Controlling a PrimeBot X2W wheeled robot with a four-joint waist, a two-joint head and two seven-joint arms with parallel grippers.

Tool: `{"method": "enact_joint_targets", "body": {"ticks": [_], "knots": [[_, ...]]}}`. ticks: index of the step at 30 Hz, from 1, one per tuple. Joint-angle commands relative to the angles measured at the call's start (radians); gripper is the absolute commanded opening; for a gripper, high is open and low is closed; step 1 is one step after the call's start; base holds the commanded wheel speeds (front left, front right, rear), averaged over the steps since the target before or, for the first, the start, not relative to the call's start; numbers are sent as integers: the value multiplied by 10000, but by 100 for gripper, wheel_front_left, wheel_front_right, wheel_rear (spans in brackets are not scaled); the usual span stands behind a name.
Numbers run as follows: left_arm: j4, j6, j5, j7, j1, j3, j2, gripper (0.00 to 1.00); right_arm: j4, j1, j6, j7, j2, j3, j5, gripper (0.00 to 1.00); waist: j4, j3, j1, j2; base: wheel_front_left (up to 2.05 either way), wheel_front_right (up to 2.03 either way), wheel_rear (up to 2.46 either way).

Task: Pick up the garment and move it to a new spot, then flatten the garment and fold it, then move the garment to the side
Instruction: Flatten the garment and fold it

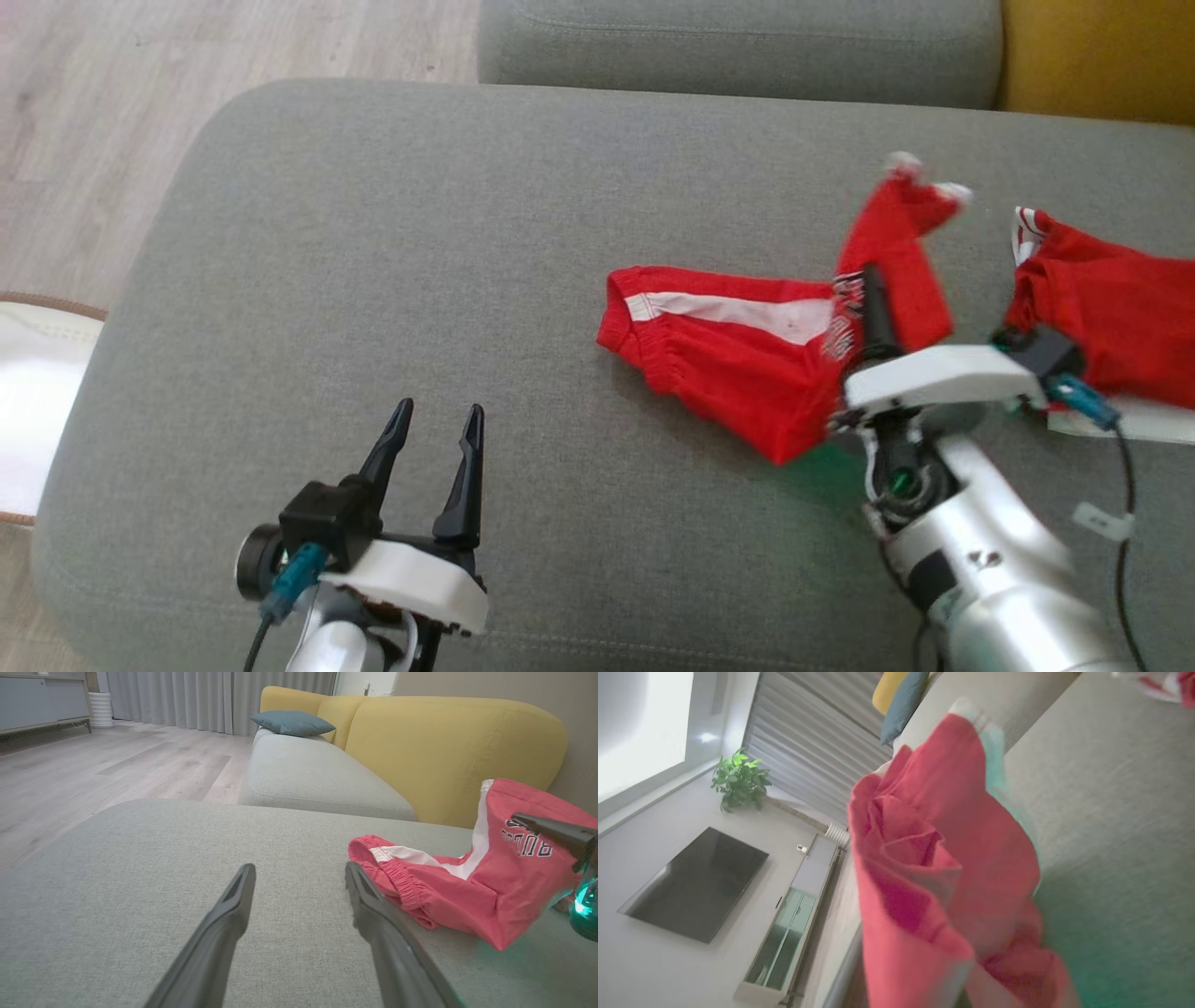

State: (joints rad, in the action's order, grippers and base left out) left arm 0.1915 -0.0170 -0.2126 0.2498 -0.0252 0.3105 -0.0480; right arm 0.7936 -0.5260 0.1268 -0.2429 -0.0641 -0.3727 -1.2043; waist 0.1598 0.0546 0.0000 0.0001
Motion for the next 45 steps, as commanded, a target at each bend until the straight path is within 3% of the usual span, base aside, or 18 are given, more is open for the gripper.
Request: {"method": "enact_joint_targets", "body": {"ticks": [1, 17, 18, 19, 20, 29, 36, 40, 45], "knots": [[-292, 10, 61, 120, -275, -295, -22, 100, -387, -19, 39, -7, 139, -434, -8, 0, 53, -30, 0, -1, 0, 0, 0], [-200, -30, 2, 120, -288, -2, -22, 100, -486, -202, 39, 10, 139, -3317, -335, 0, 788, -21, 0, -1, 0, 0, 0], [-195, -32, -1, 120, -284, 17, -22, 100, -457, -243, 39, -10, 139, -3449, -343, 22, 839, -14, 0, -1, 0, 0, 0], [-190, -39, -8, 120, -279, 34, -22, 100, -423, -283, 39, -29, 139, -3570, -359, 90, 883, -12, 0, -1, 0, 0, 0], [-187, -45, -14, 120, -273, 54, -22, 100, -405, -323, 39, -44, 139, -3702, -379, 100, 927, -9, 0, -1, 0, 0, 0], [-193, -114, -95, 120, -268, 215, -22, 100, -375, -580, 39, -144, 139, -4819, -333, 100, 1220, 95, 0, -1, 0, 0, 0], [-211, -162, -148, 120, -333, 262, -22, 100, 1025, -847, 39, 623, 139, -5703, -466, 100, 1282, 233, 0, -1, 0, 0, 0], [-208, -223, -186, 120, -398, 259, -22, 100, 1362, -1109, 39, 962, 139, -6096, -727, 100, 1150, 280, 0, -1, 0, 0, 0], [-255, -232, -143, 120, -447, 130, -22, 100, 1146, -1575, 39, 334, 139, -6473, -533, 100, 697, 198, 0, -1, 0, 0, 0]]}}
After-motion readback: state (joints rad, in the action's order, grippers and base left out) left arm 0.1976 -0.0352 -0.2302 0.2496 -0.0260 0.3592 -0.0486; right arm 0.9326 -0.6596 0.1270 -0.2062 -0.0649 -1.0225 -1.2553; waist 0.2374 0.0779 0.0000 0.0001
